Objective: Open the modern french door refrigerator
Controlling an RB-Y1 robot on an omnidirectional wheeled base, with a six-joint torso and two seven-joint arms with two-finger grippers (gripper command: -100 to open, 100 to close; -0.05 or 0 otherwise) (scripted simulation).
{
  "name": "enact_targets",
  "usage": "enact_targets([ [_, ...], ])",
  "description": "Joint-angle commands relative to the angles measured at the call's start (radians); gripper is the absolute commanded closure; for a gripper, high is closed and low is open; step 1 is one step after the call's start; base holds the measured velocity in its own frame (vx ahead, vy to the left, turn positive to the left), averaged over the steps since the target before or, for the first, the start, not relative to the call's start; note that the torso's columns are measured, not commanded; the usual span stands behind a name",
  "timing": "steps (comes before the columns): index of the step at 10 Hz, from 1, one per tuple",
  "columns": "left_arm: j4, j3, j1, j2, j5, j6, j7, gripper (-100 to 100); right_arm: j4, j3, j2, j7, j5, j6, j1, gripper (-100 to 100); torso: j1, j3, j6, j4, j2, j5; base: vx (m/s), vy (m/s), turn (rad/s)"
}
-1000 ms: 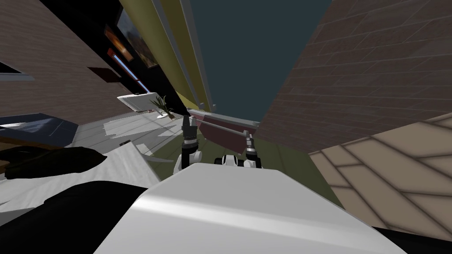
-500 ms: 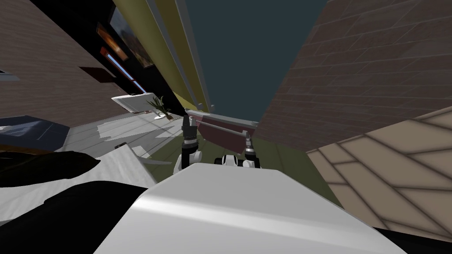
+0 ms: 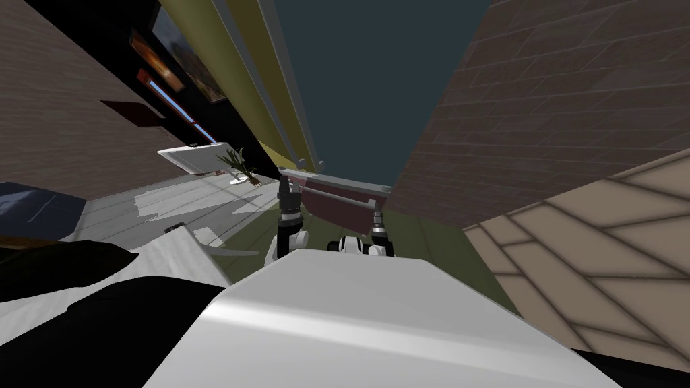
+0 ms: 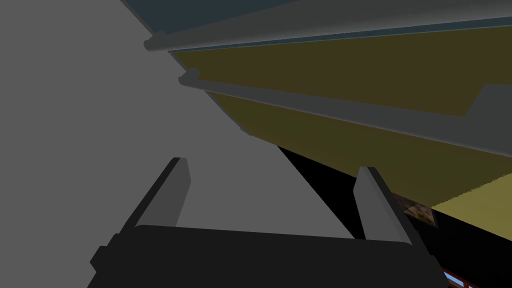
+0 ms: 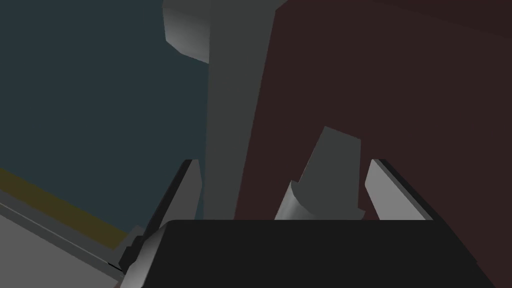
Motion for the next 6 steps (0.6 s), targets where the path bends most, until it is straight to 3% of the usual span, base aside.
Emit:
enact_targets([
  [1,0.0,0.0,0.0,0.0,0.0,0.0,0.0,0,0.028,0.015,0.009,-0.078,-0.019,-0.009,-0.009,-100,0.0,0.0,0.0,0.0,-0.001,0.0,0.013,-0.003,-0.05],
  [6,0.0,0.0,0.0,0.0,0.0,0.0,0.0,0,0.1,0.052,0.041,-0.226,-0.067,-0.032,-0.034,-100,0.0,0.0,0.0,0.0,0.0,0.0,0.016,-0.002,-0.061],
])
